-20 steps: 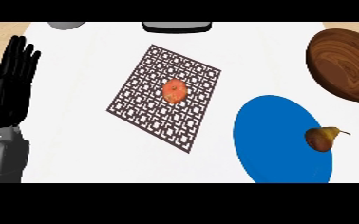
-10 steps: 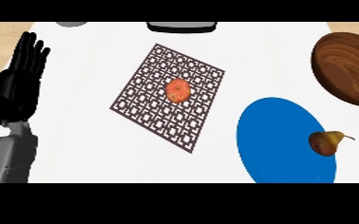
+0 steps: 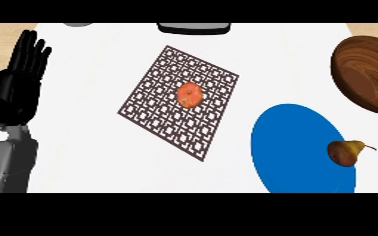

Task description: Pick the can from the plate and place it in the bowl

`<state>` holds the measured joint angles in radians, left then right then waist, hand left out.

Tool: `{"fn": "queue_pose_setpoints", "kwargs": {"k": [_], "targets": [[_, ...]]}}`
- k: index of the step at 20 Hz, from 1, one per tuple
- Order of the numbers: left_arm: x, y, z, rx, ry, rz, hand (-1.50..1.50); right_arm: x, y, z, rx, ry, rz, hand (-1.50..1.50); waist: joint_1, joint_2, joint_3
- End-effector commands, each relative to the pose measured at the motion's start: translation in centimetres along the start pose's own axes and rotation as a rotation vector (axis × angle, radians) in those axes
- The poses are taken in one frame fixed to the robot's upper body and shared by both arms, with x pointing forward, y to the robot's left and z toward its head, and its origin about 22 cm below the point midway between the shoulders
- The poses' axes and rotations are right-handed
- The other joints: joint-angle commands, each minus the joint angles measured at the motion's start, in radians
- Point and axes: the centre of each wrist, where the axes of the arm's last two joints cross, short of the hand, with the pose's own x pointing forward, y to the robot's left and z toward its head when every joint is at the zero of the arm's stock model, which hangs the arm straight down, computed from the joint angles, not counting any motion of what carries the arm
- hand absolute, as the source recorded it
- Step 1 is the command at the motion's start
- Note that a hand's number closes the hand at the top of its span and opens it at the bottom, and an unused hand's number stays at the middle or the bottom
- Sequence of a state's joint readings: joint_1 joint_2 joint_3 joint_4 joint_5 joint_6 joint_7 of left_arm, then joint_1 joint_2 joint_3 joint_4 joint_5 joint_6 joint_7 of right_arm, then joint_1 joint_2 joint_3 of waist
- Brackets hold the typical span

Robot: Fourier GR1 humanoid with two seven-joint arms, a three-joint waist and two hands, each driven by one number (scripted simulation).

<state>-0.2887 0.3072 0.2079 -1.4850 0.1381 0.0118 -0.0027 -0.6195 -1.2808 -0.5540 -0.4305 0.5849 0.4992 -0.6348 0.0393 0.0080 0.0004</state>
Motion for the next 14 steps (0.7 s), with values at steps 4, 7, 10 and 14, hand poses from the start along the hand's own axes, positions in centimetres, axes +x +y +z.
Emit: {"fn": "queue_pose_setpoints", "kwargs": {"k": [4,7,10,14], "targets": [[-0.9,-1.1,-0.3,0.01,-0.002,0.003,0.0,3.7,4.6,-5.7,0.17,-0.042,-0.029,1.5,-0.01,-0.001,0.0],[-0.8,-1.6,0.5,0.014,0.026,0.003,0.0,5.2,9.2,-8.5,0.207,-0.054,-0.034,1.5,-0.008,-0.004,0.0],[-1.1,0.2,-0.1,0.006,0.004,-0.004,0.0,6.3,12.9,-10.0,0.245,-0.051,-0.027,1.5,-0.021,-0.004,-0.001],[-1.5,-0.2,0.5,0.01,0.023,0.009,0.0,4.2,15.3,-9.5,0.218,0.007,0.037,1.5,-0.02,-0.001,0.0]]}}
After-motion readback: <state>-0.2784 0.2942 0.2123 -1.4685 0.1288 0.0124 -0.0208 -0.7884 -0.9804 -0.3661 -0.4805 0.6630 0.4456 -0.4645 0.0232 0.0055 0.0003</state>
